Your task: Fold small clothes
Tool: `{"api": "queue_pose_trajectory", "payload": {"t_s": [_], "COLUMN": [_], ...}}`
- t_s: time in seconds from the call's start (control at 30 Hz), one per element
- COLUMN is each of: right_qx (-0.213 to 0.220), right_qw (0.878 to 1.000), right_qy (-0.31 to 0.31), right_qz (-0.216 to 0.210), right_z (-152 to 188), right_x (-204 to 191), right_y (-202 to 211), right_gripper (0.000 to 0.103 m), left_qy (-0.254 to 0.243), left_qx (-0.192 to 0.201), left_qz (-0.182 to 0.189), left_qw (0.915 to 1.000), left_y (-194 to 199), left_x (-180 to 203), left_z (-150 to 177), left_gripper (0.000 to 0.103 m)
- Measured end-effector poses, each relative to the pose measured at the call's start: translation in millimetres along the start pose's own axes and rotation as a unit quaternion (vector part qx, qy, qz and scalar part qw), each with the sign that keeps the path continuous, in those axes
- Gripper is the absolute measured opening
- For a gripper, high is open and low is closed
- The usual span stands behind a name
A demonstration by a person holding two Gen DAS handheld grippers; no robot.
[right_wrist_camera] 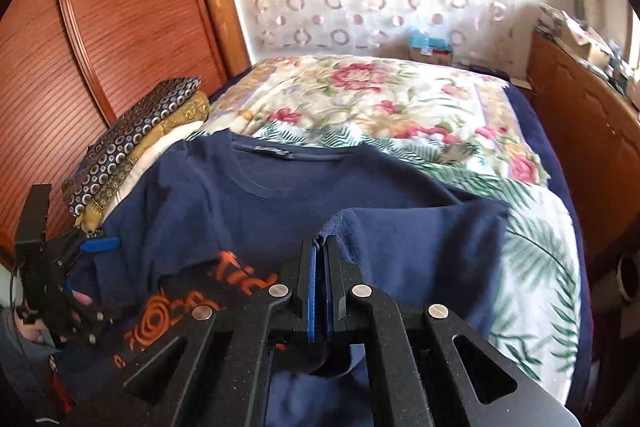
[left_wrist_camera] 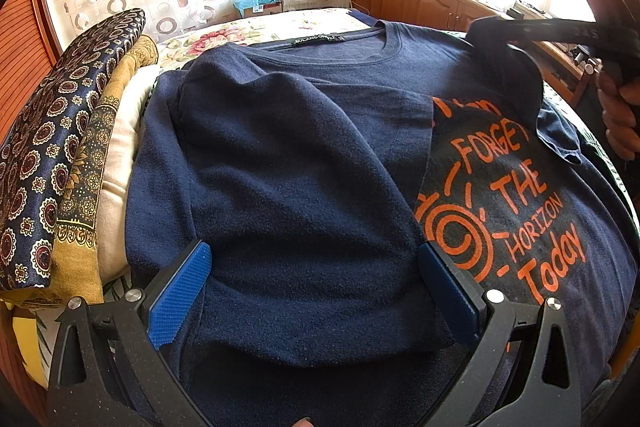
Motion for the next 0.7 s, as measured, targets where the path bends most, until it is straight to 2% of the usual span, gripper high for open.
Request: {"api": "queue_pose_trajectory", "payload": {"t_s": [0.03, 0.13, 0.2, 0.3, 0.43, 0.6, 0.7], "right_qx": [-0.003, -0.007, -0.006, -0.001, -0.003, -0.03, -0.043], "right_qw": [1.0, 1.0, 1.0, 1.0, 0.999, 0.995, 0.993], "right_qy": [0.004, 0.01, 0.012, 0.011, 0.012, 0.01, 0.004], "right_qz": [0.001, -0.019, -0.006, 0.005, 0.05, 0.096, 0.107], "right_z": [-3, -9, -11, -7, 2, 25, 37], "right_x": [-6, -14, -11, -2, 13, 37, 47], "right_y": [-5, -16, -20, -17, -17, -26, -37], "right_gripper": [0.004, 0.019, 0.035, 0.048, 0.049, 0.049, 0.049], "left_qy": [0.0, 0.0, 0.0, 0.0, 0.0, 0.0, 0.0], "left_qx": [0.0, 0.0, 0.0, 0.0, 0.0, 0.0, 0.0], "left_qz": [0.0, 0.0, 0.0, 0.0, 0.0, 0.0, 0.0], "left_qw": [1.0, 1.0, 1.0, 1.0, 1.0, 1.0, 1.0], "left_y": [0, 0, 0, 0, 0, 0, 0], "left_x": [0, 0, 0, 0, 0, 0, 0], "left_z": [0, 0, 0, 0, 0, 0, 0], "left_gripper": [0.103, 0.103, 0.103, 0.103, 0.103, 0.103, 0.103]}}
Point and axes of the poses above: each gripper's, at about its wrist camera, not at the fingertips, and y roughly against the way its jaws point, x to its right, z to its underside, the point moved 1 cm from there along -y, roughly the way its jaws point, and after that the axes turned 12 degrees about z, right-handed, at the moved point
